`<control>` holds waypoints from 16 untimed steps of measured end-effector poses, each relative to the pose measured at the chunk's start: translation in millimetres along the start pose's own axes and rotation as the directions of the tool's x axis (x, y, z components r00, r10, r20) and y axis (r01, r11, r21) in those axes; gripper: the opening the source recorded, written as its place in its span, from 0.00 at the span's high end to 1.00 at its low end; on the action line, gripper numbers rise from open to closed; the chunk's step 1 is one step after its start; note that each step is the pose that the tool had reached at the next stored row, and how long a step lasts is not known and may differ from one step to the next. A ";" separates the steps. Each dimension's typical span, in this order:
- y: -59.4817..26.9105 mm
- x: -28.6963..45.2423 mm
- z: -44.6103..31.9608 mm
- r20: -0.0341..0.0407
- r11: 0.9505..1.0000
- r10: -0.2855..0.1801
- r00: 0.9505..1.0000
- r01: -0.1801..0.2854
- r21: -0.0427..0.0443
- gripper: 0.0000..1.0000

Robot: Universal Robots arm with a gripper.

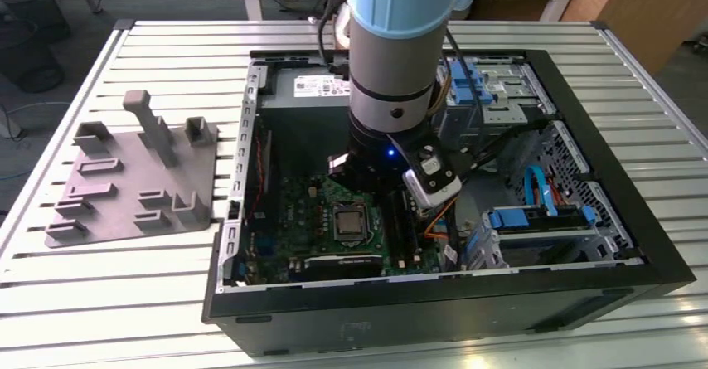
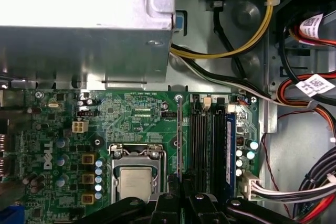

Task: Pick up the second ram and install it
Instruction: 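Insert the second ram into the second slot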

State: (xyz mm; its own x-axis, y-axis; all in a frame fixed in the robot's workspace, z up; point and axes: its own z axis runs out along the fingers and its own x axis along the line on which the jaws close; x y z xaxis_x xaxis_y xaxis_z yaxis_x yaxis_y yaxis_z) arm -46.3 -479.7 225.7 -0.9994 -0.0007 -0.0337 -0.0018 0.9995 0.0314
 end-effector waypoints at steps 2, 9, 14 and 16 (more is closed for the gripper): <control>-0.1 0.1 2.5 0.000 1.000 0.000 1.000 0.000 0.000 0.86; -0.3 0.3 10.2 0.000 1.000 0.000 1.000 0.000 0.000 0.86; -0.6 0.6 17.0 0.000 1.000 0.000 1.000 0.000 0.001 0.86; -0.9 0.6 19.8 -0.001 1.000 0.000 1.000 0.000 0.002 0.86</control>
State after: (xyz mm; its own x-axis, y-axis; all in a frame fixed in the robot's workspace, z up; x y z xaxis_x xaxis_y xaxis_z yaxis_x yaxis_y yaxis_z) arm -46.2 -480.0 205.8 -0.9995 -0.0005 -0.0324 -0.0014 0.9996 0.0291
